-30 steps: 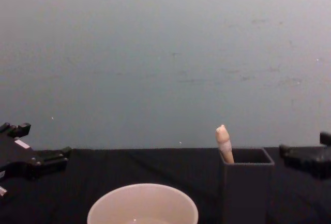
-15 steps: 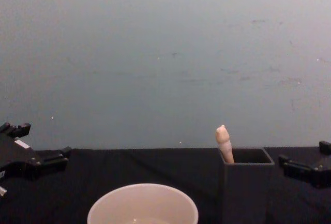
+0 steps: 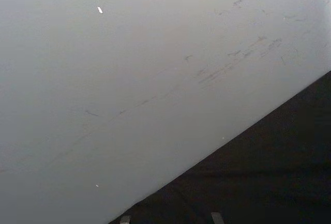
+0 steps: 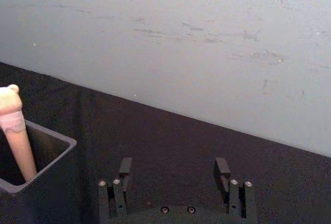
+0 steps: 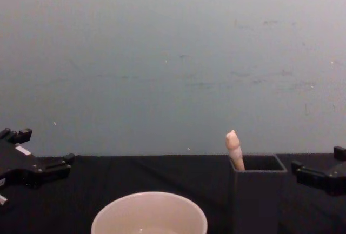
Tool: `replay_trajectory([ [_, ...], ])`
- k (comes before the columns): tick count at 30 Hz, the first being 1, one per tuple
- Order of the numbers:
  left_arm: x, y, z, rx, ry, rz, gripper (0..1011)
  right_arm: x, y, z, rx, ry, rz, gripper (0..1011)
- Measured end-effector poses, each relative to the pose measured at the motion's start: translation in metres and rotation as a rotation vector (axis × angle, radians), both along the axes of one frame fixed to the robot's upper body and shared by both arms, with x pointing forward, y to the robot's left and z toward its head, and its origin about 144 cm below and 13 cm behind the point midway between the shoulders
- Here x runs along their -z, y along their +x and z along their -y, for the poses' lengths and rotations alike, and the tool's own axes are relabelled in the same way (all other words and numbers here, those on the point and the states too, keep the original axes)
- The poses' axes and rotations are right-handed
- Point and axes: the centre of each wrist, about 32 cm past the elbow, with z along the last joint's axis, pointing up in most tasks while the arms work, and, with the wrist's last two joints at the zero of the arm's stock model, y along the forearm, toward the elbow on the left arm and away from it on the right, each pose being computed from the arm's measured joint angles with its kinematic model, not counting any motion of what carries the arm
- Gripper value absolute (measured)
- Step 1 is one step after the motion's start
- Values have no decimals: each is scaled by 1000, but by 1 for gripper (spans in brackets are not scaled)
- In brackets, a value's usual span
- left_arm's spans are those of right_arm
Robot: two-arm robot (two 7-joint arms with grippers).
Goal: Pick up the stirring spoon with one hand, stir inside the cup, then place it back in its original position.
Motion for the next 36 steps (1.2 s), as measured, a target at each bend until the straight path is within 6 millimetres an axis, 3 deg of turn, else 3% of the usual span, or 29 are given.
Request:
replay_trajectory([
  [36,0,0,0,0,0,0,1001,0,0,0,-2,2,2,1000],
])
